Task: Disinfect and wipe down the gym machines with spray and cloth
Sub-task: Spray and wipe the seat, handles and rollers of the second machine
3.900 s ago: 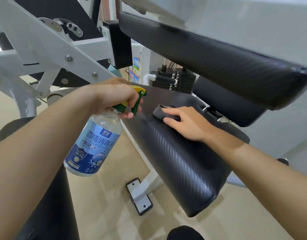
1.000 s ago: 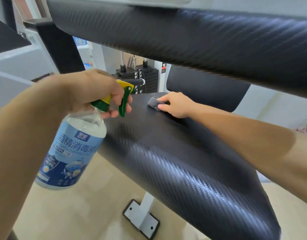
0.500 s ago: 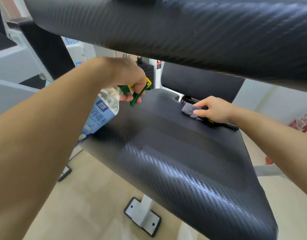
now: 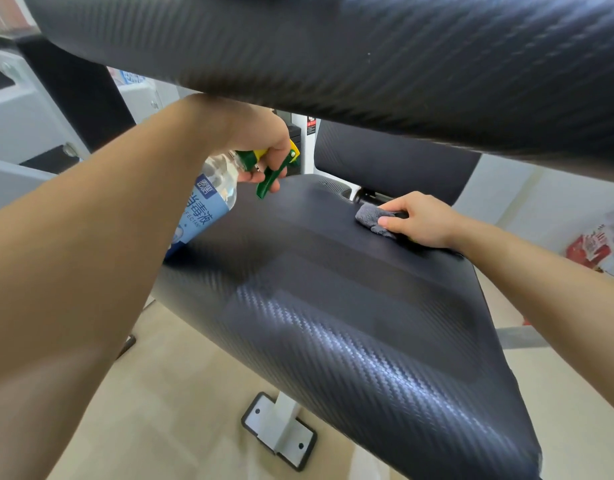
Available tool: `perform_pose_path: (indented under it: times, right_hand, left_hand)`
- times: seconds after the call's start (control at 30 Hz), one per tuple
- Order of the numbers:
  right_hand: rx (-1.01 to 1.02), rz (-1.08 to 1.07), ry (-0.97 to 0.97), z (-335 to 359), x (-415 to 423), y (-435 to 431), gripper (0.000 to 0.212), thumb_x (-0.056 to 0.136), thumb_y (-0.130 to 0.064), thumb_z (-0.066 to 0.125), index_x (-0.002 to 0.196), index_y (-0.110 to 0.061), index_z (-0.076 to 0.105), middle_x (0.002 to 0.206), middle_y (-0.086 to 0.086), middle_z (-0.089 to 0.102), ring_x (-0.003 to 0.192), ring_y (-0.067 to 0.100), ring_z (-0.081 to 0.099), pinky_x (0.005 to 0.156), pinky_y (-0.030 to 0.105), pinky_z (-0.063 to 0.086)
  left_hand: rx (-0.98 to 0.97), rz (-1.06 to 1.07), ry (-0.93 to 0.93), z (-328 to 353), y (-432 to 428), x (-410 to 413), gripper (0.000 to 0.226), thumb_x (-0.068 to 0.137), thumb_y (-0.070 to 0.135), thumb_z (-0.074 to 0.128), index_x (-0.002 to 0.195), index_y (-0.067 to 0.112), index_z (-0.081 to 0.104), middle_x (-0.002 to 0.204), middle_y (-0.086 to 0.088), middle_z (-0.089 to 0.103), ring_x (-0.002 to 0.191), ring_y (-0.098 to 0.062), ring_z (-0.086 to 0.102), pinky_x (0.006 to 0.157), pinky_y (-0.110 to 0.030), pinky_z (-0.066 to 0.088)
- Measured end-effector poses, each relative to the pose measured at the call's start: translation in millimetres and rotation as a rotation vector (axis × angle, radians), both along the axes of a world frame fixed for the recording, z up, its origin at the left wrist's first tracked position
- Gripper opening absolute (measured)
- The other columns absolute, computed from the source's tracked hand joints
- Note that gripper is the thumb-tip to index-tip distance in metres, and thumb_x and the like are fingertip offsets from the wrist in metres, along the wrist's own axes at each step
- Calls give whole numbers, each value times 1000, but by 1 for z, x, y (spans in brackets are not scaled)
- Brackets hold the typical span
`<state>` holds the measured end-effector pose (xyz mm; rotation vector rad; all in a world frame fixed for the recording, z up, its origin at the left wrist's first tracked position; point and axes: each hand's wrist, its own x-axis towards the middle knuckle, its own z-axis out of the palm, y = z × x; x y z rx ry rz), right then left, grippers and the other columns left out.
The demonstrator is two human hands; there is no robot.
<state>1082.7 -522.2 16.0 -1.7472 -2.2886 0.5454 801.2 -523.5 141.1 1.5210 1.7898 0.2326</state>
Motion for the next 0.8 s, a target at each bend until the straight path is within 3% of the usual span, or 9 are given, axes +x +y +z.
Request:
perform_pose_path:
  times: [0.17, 0.33, 0.53, 0.63, 0.7, 0.8]
  right_hand:
    - [-6, -1, 13, 1, 0, -2, 24, 97, -33, 58, 116, -40, 72, 101, -10, 73, 97, 16, 63, 85, 32, 47]
    - [-7, 3, 22, 2, 0, -3, 24, 97, -33, 58, 115, -42, 71, 101, -10, 73, 96, 15, 63, 82, 31, 46]
    - [-9, 9, 12, 0, 1, -1, 25, 98, -34, 57, 118, -41, 71, 102, -11, 73, 96, 14, 63, 83, 31, 47]
    - [-3, 15, 6, 0, 1, 0, 24, 98, -35, 57, 117, -41, 71, 103, -10, 73, 96, 15, 63, 82, 31, 46]
    - [-2, 18, 8, -1, 2, 1, 24, 98, -35, 58, 116, -41, 71, 102, -10, 73, 96, 15, 63, 83, 33, 48]
    - [-8, 14, 2, 0, 1, 0, 23, 98, -35, 57, 114, -42, 71, 99, -12, 72, 93, 14, 62, 86, 35, 49]
  left_hand:
    - [13, -17, -5, 2, 3, -7, 19, 89, 3, 46, 95, 1, 64, 90, -17, 73, 44, -14, 50, 37, -17, 40]
    - [18, -47, 40, 2, 6, -7, 20, 87, 1, 45, 95, -1, 64, 84, -16, 75, 38, -14, 54, 38, -20, 43]
    - [16, 4, 72, 0, 9, -5, 18, 88, 0, 44, 96, -3, 60, 90, -18, 71, 44, -17, 54, 35, -19, 43]
    - [34, 85, 70, -1, 10, -7, 20, 90, -2, 42, 105, -6, 55, 86, -20, 65, 59, -19, 55, 33, -18, 43]
    - [50, 109, 65, 0, 8, -7, 20, 93, -1, 41, 106, -5, 55, 89, -18, 64, 70, -19, 56, 38, -16, 45]
    - [38, 126, 37, 1, 7, -8, 16, 95, 2, 41, 92, -1, 57, 96, -17, 64, 73, -18, 55, 48, -20, 46]
